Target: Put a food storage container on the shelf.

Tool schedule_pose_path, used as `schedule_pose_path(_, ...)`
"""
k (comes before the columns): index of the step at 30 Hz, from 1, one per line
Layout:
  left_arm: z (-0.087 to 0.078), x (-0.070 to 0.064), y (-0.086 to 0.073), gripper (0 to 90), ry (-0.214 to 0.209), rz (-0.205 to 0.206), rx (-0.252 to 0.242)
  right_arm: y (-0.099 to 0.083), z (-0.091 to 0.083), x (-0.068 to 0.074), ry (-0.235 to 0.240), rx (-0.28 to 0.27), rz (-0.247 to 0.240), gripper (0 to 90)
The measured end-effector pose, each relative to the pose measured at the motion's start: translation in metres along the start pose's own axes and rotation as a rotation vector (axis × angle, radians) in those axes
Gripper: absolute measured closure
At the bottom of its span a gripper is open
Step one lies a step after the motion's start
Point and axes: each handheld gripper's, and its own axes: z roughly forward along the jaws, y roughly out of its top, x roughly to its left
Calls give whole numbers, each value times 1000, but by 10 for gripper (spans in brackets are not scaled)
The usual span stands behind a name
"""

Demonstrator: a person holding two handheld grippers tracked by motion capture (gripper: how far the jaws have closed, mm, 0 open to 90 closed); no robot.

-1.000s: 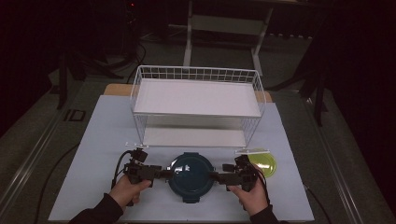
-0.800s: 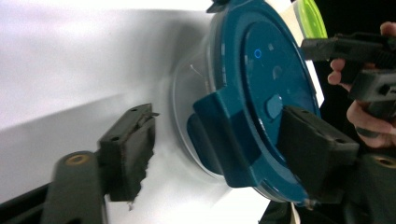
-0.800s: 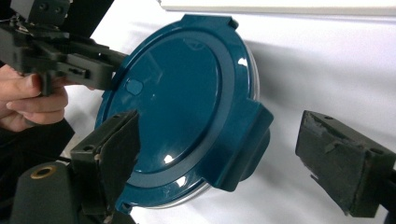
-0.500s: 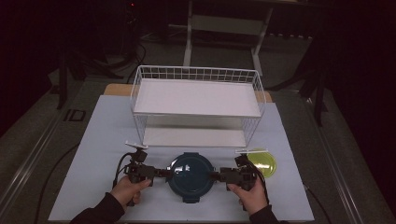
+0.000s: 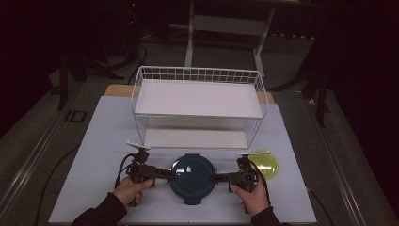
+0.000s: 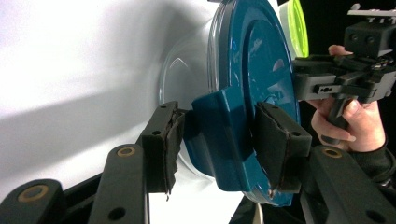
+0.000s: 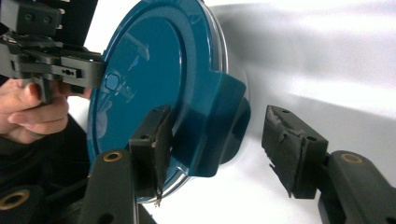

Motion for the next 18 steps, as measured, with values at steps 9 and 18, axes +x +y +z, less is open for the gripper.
schedule_pose_path(9,2,11,1,530,-92,-43,17,2,2,-8,63,48,90,450)
schedule_pose_path(18,3,14,1,539,-113,-42,22,2,3,-14,129,75,153,510)
